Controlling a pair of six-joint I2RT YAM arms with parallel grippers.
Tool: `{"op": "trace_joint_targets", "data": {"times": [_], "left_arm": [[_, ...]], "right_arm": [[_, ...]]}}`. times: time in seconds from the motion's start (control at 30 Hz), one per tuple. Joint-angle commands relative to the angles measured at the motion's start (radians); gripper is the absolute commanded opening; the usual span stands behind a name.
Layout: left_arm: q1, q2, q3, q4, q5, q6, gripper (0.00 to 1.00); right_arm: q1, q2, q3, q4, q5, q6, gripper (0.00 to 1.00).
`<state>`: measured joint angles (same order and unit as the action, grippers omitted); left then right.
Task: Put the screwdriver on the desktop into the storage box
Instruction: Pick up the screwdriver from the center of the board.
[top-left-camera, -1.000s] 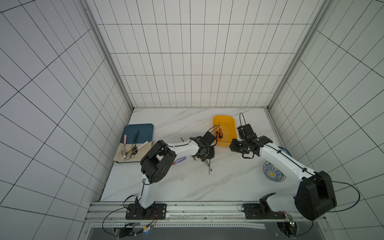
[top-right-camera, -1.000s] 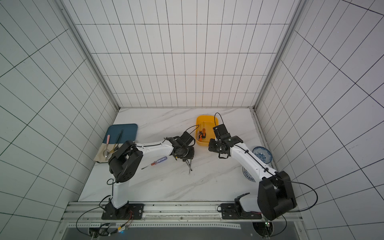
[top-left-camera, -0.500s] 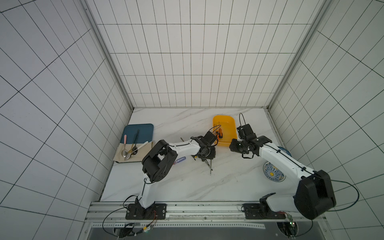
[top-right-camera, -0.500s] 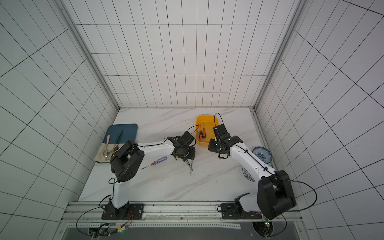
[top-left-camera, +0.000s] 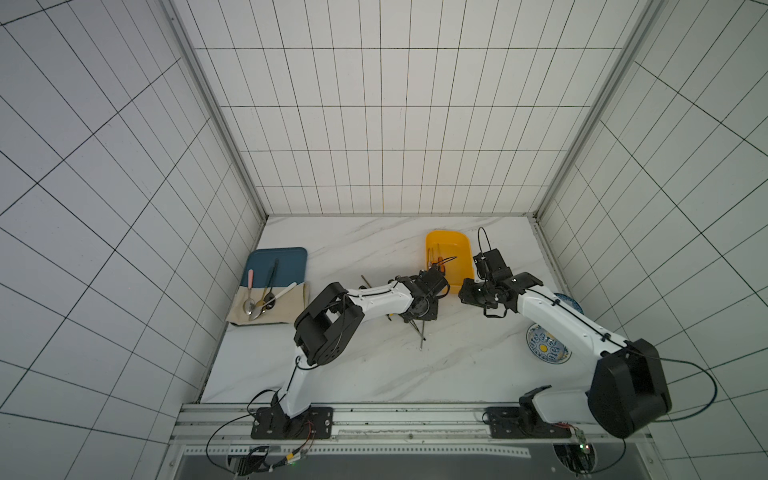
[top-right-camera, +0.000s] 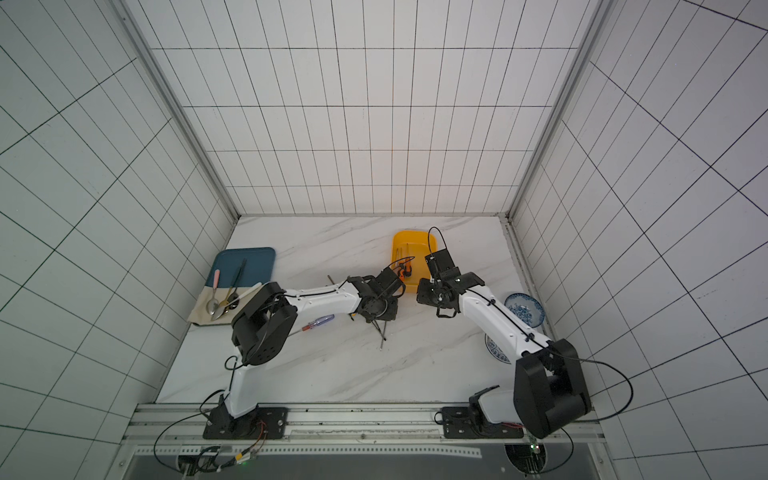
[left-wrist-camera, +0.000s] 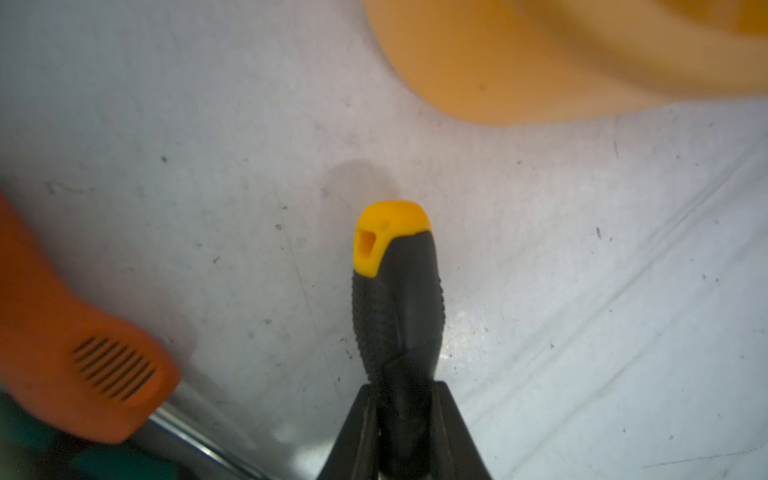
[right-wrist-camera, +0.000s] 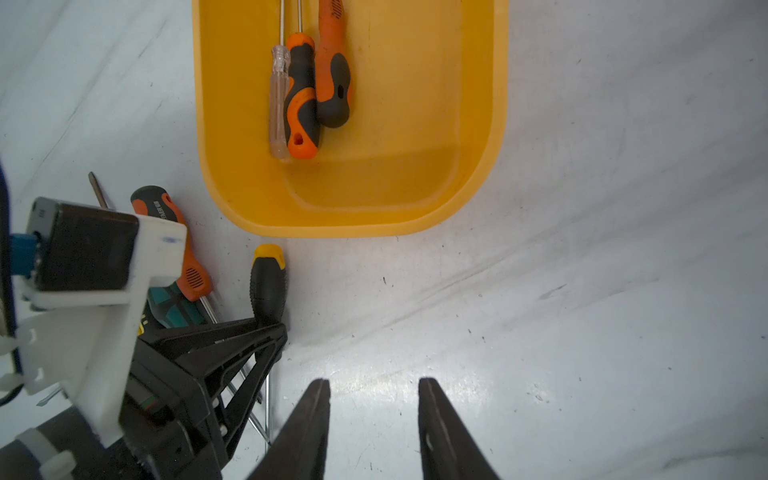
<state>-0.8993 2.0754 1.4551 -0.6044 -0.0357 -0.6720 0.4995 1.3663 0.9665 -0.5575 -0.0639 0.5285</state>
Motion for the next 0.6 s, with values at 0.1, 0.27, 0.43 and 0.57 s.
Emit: {"op": "trace_joint_targets", "data": {"times": [0.1, 0.27, 0.43, 0.57], "left_arm": [[-0.003, 0.046, -0.009, -0.06, -0.022, 0.008, 0.06], [0.016, -0.004, -0.031, -0.003, 0.043, 0.005, 0.0], [0.063, -0.083, -0.08, 0.065, 0.124, -0.015, 0.0], [0.082, -0.158, -0.124, 0.108, 0.148, -0.016, 0.0]], "right_arm": [[0.002, 0.009, -0.032, 0.008, 0.018, 0.008, 0.39], [-0.001, 0.008, -0.033, 0.008, 0.018, 0.007, 0.39], [-0.004, 0.01, -0.034, 0.01, 0.015, 0.007, 0.39], [-0.006, 0.015, -0.032, 0.015, 0.008, 0.007, 0.39]]}}
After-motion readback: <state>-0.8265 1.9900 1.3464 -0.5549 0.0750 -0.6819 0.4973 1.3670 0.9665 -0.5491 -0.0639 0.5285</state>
